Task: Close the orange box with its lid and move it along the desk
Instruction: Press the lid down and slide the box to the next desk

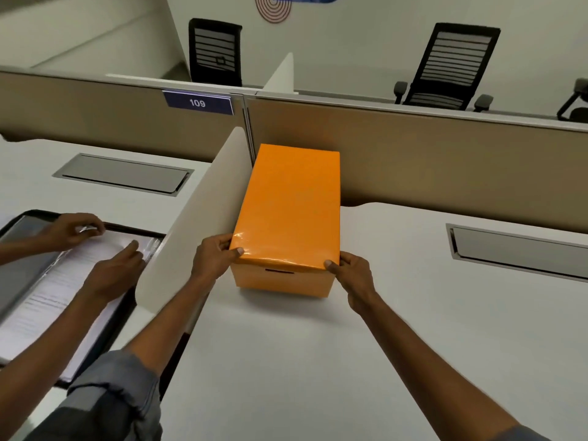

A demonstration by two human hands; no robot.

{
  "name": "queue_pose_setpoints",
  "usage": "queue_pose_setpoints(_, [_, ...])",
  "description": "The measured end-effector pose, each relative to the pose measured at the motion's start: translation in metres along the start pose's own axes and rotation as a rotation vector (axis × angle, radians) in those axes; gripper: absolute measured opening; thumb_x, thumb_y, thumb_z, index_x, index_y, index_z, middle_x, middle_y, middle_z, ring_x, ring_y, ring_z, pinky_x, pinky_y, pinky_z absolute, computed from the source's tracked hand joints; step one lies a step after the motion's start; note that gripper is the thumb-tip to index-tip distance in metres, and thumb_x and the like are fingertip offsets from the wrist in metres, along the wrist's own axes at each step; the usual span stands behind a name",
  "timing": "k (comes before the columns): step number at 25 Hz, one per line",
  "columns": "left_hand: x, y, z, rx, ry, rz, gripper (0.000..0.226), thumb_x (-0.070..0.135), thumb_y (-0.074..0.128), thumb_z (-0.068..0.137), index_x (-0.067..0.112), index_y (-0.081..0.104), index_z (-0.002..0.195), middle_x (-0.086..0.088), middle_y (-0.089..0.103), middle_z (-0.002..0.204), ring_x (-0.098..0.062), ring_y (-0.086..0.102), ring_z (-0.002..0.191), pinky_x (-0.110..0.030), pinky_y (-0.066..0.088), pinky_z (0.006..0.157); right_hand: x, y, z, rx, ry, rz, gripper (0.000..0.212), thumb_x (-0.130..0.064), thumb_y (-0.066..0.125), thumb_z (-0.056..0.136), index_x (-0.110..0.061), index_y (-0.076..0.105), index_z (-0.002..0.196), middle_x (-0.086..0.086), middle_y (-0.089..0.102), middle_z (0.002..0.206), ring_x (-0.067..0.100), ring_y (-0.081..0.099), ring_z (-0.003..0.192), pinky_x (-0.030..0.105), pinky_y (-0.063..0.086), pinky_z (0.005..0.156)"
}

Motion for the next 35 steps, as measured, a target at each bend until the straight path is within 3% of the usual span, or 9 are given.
queue_pose_setpoints(5, [-0.009, 0.009, 0.01, 0.146, 0.008, 0.208, 0.028, 0.025, 0.06, 0.088, 0.009, 0.067, 0.11, -0.013, 0.072, 0.096, -0.036, 0.067, 0.095, -0.039, 0.051, 0.075, 0.002, 0.027, 0.015, 0.009, -0.029, -0.074, 0.018, -0.015, 0.072, 0.09, -0.027, 0.076, 0.102, -0.008, 0.079, 0.096, 0.018, 0.073, 0.099, 0.039, 0.057, 0.092])
queue_pose_setpoints(7, [-0.012, 0.016, 0.013, 0.2, 0.013, 0.283, 0.03, 0.019, 0.053, 0.096, 0.001, 0.057, 0.119, -0.023, 0.067, 0.114, -0.042, 0.061, 0.108, -0.046, 0.05, 0.087, 0.0, 0.035, 0.021, 0.009, -0.064, -0.118, 0.014, -0.019, 0.069, 0.092, -0.028, 0.073, 0.101, -0.005, 0.079, 0.099, 0.022, 0.073, 0.101, 0.044, 0.057, 0.093])
queue_pose_setpoints(9, [-0.01, 0.025, 0.013, 0.231, 0.134, 0.333, 0.038, 0.017, 0.048, 0.1, 0.0, 0.05, 0.135, -0.023, 0.057, 0.138, -0.039, 0.051, 0.132, -0.048, 0.044, 0.105, 0.0, 0.046, 0.023, -0.022, -0.112, -0.242, 0.028, -0.023, 0.061, 0.098, -0.019, 0.064, 0.125, 0.005, 0.073, 0.123, 0.031, 0.065, 0.119, 0.047, 0.052, 0.102])
queue_pose_setpoints(11, [-0.002, 0.037, 0.007, 0.269, 0.364, 0.376, 0.046, 0.022, 0.043, 0.104, 0.001, 0.046, 0.145, -0.017, 0.043, 0.155, -0.03, 0.03, 0.15, -0.045, 0.029, 0.12, 0.001, 0.061, 0.019, -0.056, -0.243, -0.443, 0.063, -0.029, 0.051, 0.105, -0.011, 0.024, 0.159, 0.013, 0.029, 0.166, 0.031, 0.025, 0.154, 0.039, 0.024, 0.125])
queue_pose_setpoints(12, [0.001, 0.045, 0.005, 0.258, 0.441, 0.393, 0.048, 0.027, 0.041, 0.105, 0.003, 0.046, 0.146, -0.014, 0.04, 0.158, -0.026, 0.025, 0.152, -0.045, 0.025, 0.123, 0.0, 0.067, 0.017, -0.05, -0.356, -0.543, 0.076, -0.034, 0.049, 0.106, -0.01, 0.004, 0.162, 0.009, 0.004, 0.172, 0.026, 0.002, 0.159, 0.032, 0.007, 0.127])
queue_pose_setpoints(14, [0.002, 0.063, 0.006, 0.197, 0.5, 0.521, 0.053, 0.037, 0.036, 0.106, 0.007, 0.044, 0.149, -0.01, 0.039, 0.159, -0.021, 0.02, 0.154, -0.046, 0.023, 0.123, -0.003, 0.078, 0.019, -0.07, -0.574, -0.766, 0.085, -0.049, 0.045, 0.103, -0.012, -0.005, 0.162, 0.007, -0.01, 0.172, 0.023, -0.014, 0.158, 0.03, -0.005, 0.124])
queue_pose_setpoints(19, [-0.007, 0.077, 0.018, 0.182, 0.509, 0.837, 0.058, 0.042, 0.026, 0.106, 0.011, 0.032, 0.155, -0.009, 0.03, 0.163, -0.024, 0.017, 0.155, -0.053, 0.017, 0.123, 0.003, 0.099, 0.041, -0.157, -0.676, -1.082, 0.094, -0.072, 0.025, 0.096, -0.008, 0.008, 0.162, 0.011, -0.001, 0.171, 0.031, -0.005, 0.158, 0.05, 0.007, 0.125])
queue_pose_setpoints(27, [-0.011, 0.063, 0.033, 0.209, 0.506, 0.843, 0.055, 0.033, 0.022, 0.106, 0.012, 0.031, 0.155, -0.007, 0.029, 0.164, -0.023, 0.018, 0.154, -0.052, 0.015, 0.123, 0.002, 0.121, 0.046, -0.151, -0.669, -1.127, 0.089, -0.067, 0.019, 0.098, -0.007, 0.005, 0.162, 0.012, -0.001, 0.171, 0.03, -0.006, 0.158, 0.044, -0.006, 0.124])
queue_pose_setpoints(35, [-0.009, 0.059, 0.033, 0.183, 0.519, 0.881, 0.06, 0.038, 0.016, 0.105, 0.011, 0.03, 0.155, -0.009, 0.03, 0.163, -0.026, 0.022, 0.153, -0.051, 0.014, 0.123, -0.002, 0.122, 0.043, -0.178, -0.651, -1.084, 0.099, -0.077, 0.006, 0.09, -0.008, 0.002, 0.162, 0.011, -0.003, 0.171, 0.028, -0.008, 0.158, 0.05, 0.001, 0.126])
Point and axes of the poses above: each hand's wrist, its own z-axis towards the middle knuckle, its own y-axis out of the palm, x = y × z, the point moved 5 cm from there along z, towards the middle knuckle
